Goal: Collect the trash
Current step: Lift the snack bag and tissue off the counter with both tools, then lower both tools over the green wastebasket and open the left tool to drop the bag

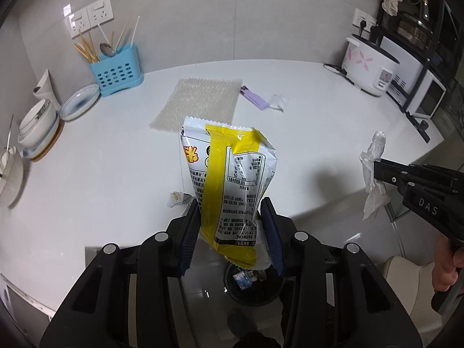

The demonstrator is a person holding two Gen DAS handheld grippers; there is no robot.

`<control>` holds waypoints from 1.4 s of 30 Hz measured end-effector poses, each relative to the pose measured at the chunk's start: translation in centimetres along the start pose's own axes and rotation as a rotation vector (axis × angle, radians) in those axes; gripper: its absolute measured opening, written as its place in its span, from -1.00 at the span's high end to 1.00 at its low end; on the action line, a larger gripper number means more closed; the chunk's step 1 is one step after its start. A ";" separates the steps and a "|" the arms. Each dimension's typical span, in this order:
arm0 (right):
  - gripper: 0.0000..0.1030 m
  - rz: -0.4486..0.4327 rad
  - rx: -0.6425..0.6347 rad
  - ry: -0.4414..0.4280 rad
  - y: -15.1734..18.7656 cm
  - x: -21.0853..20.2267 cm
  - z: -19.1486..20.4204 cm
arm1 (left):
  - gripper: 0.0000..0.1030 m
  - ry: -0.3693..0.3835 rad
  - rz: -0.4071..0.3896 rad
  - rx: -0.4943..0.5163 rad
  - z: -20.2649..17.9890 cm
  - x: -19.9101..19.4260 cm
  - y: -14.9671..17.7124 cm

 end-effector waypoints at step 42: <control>0.81 0.337 -0.055 -0.102 30.8 26.6 -5.7 | 0.20 0.048 0.278 -0.070 -6.0 27.6 31.8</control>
Point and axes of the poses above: each gripper's, at about its wrist camera, not at the fingertips, and x roughly the way its jaws point, z to its left, y to its underside, the point moved 3 cm from there along x, roughly the way its jaws point, and after that the axes turned 5 degrees about -z, right-handed, at the moved point
